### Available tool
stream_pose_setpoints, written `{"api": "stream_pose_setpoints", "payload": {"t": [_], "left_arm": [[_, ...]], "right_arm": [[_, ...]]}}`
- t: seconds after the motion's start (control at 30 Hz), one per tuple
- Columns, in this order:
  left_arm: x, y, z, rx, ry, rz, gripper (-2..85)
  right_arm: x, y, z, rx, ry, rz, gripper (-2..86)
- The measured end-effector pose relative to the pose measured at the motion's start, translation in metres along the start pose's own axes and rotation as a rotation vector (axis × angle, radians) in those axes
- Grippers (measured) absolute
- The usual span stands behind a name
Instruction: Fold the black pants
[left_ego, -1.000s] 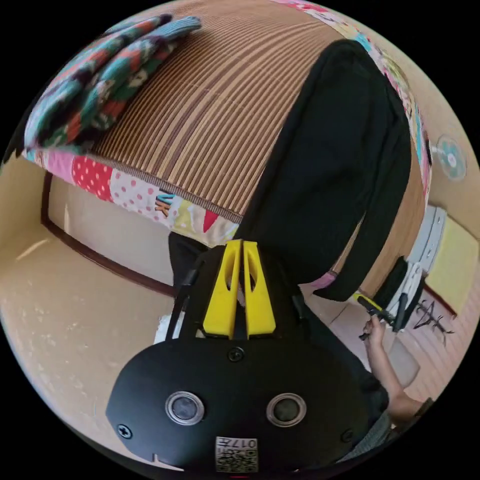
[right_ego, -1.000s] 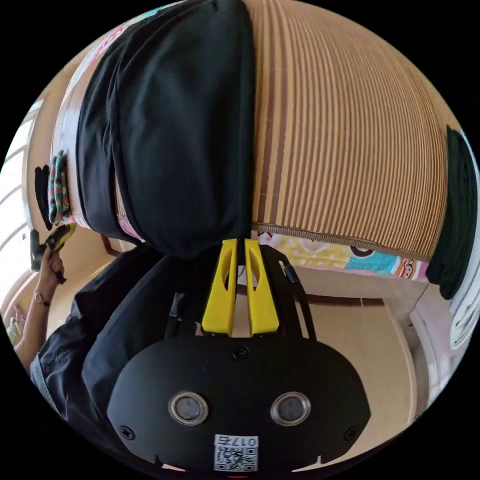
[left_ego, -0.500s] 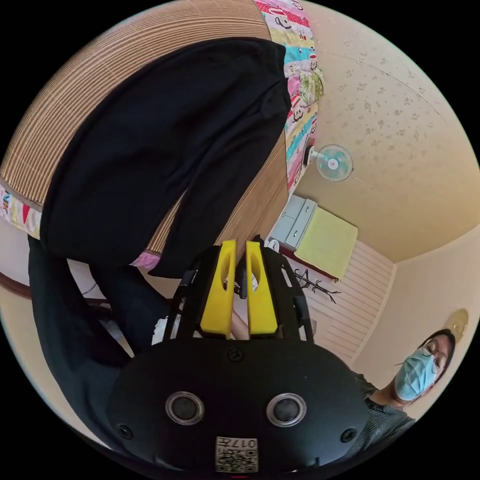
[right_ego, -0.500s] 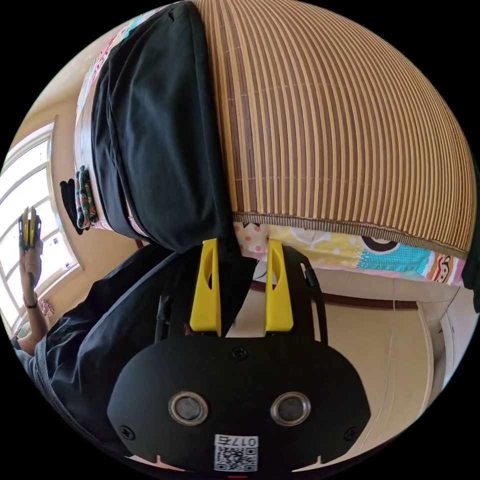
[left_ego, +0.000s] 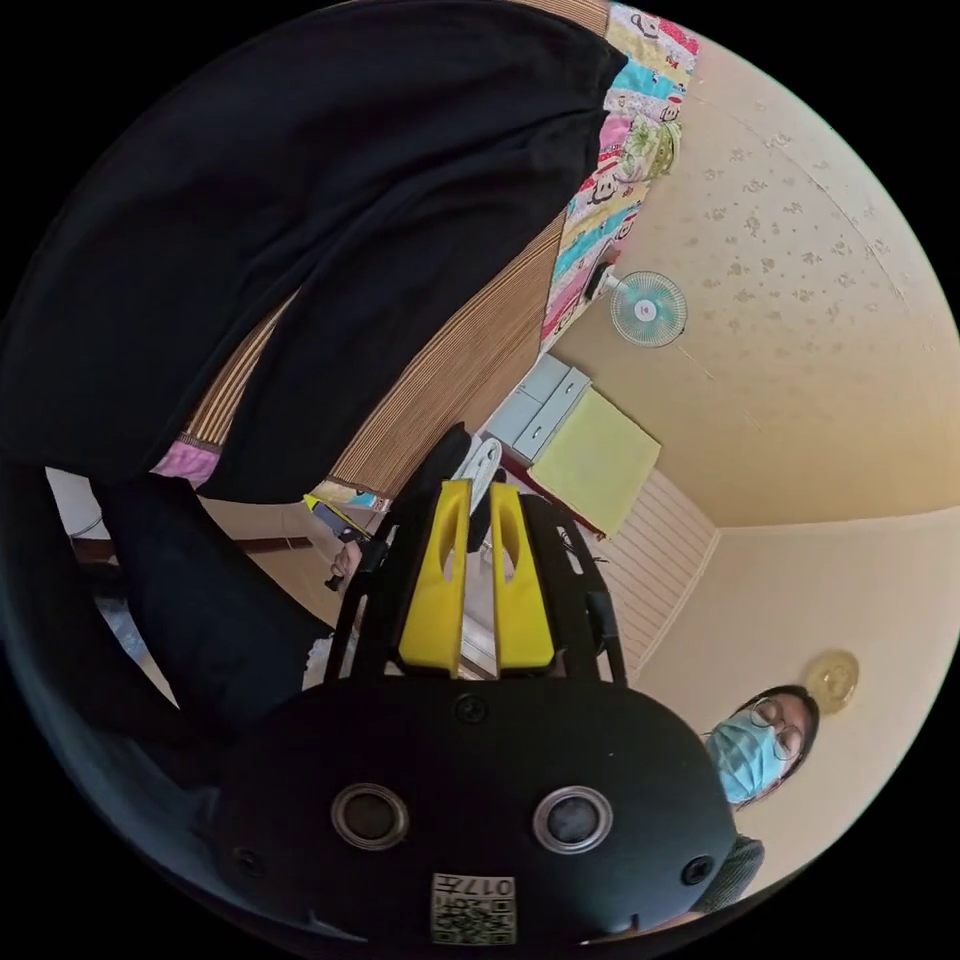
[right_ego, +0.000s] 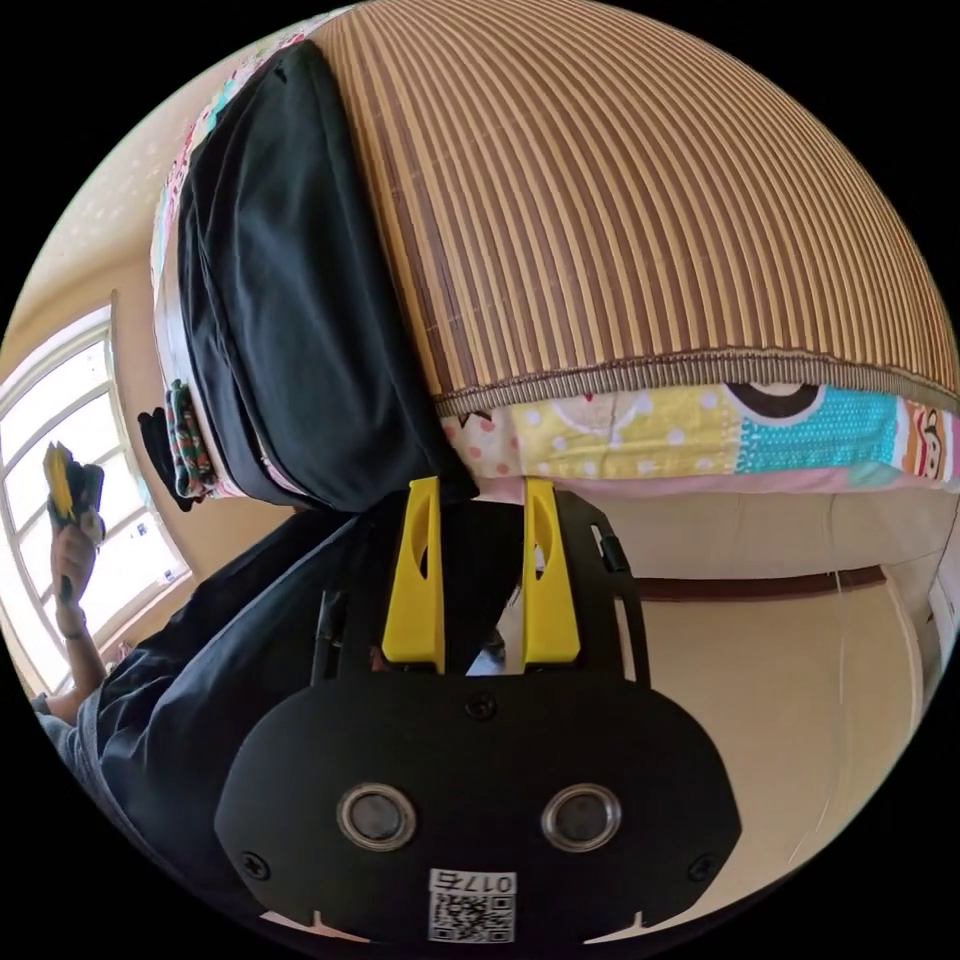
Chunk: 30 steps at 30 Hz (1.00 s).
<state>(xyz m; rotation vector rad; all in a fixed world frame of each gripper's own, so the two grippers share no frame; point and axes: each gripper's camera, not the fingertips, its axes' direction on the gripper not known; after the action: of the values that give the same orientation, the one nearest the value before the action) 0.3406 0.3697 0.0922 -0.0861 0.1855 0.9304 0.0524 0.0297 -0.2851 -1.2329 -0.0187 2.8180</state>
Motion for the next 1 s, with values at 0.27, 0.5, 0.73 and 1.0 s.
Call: {"api": "stream_pose_setpoints", "payload": {"t": [0.27,0.5,0.73,1.0], "left_arm": [[-0.022,0.003,-0.033,0.03,0.187,-0.19,4.6],[-0.009,0.0,-0.035,0.001,0.078,-0.219,4.7],[-0.024,0.004,-0.018,-0.052,0.005,-0.245,4.8],[-0.055,0.013,0.006,-0.112,-0.146,-0.232,4.4]], "right_arm": [[0.052,0.017,-0.005,-0.122,-0.314,-0.052,7.1],[0.09,0.053,-0.033,0.086,-0.33,0.011,10.3],[0.107,0.058,-0.033,0.068,-0.39,-0.039,10.8],[0.097,0.084,-0.042,0.022,-0.646,-0.251,3.0]]}}
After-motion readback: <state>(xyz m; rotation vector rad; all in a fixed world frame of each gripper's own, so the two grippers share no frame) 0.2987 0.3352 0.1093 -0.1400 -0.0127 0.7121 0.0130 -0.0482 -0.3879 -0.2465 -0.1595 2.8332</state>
